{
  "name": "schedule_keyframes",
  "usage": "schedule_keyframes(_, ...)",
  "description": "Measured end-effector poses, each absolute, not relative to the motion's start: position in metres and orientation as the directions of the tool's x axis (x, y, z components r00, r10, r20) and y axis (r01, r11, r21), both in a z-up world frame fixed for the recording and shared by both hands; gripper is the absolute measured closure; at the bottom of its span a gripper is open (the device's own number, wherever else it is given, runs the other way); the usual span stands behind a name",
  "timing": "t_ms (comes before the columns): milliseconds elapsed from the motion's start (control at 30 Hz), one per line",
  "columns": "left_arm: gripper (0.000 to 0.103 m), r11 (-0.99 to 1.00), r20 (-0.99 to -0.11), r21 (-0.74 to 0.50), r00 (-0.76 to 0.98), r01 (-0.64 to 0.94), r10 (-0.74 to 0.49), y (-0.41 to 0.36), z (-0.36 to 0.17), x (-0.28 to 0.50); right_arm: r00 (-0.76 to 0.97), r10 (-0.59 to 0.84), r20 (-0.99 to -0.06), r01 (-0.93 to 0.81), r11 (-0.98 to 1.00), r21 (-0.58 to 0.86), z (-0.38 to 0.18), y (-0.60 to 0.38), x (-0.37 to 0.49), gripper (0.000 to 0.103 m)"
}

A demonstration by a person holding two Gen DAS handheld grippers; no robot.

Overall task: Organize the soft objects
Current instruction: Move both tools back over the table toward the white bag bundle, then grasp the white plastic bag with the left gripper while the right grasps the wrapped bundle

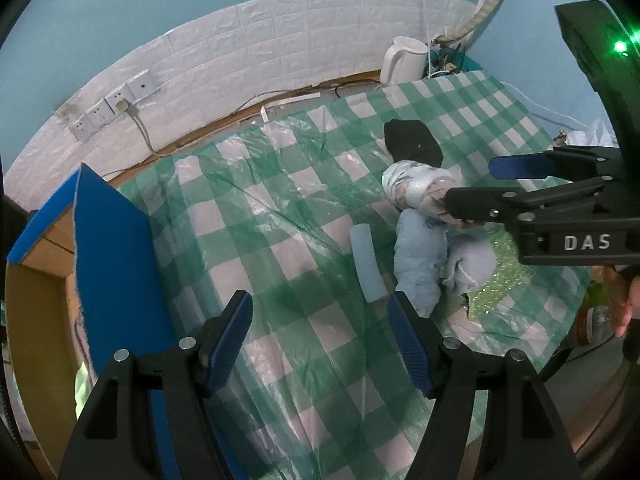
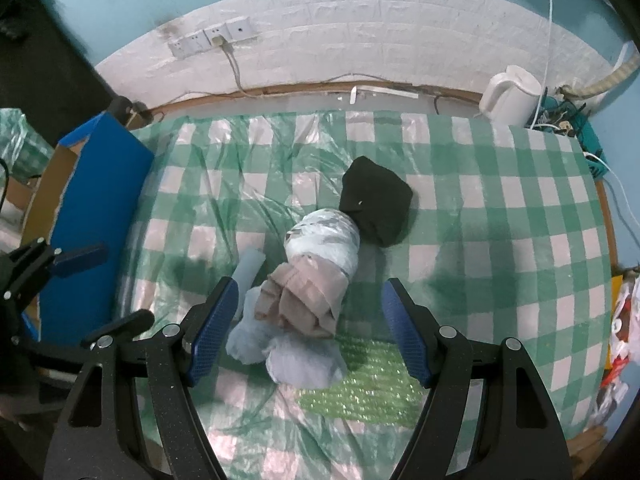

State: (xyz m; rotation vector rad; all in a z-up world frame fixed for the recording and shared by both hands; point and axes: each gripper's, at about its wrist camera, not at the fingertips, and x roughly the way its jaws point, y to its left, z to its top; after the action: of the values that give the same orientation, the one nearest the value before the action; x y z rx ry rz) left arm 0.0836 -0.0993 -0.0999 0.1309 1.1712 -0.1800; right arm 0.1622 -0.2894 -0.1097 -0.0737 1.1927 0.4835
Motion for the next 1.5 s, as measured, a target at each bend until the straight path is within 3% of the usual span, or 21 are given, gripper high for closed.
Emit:
schedule_keyframes(633, 0.032, 0.968, -0.942, -0.029, 0.318, 0.248, -0.110, -0.107, -0.129, 0.107, 0.208, 0.277, -0.938, -0.329, 0.923, 0.200, -0.152, -0.281, 0.197, 0.029)
schedule_keyframes(667, 0.032, 0.968, -0.942, -0.032, 0.316, 0.248, -0.112, -0.107, -0.130, 0.107, 0.200, 0.282, -0.939, -0.336, 0.919, 0.204, -0.153, -0.279, 0.198, 0.030)
schedule_keyframes(767, 0.032, 0.967, -0.942, -0.041, 0.312, 0.250, -0.121, -0.107, -0.132, 0.109, 0.180, 0.295, -0.938, -0.351, 0.910, 0.219, -0.155, -0.278, 0.199, 0.053)
schedule_keyframes(867, 0.032, 0.966, -0.942, -0.053, 0.307, 0.254, -0.133, -0.109, -0.133, 0.111, 0.186, 0.299, -0.936, -0.360, 0.907, 0.219, -0.154, -0.279, 0.197, 0.058)
schedule_keyframes(1500, 0.032, 0.952, -0.942, -0.118, 0.270, 0.284, -0.197, -0.149, -0.138, 0.126, 0.226, 0.330, -0.916, -0.290, 0.921, 0.260, -0.139, -0.339, 0.173, 0.060)
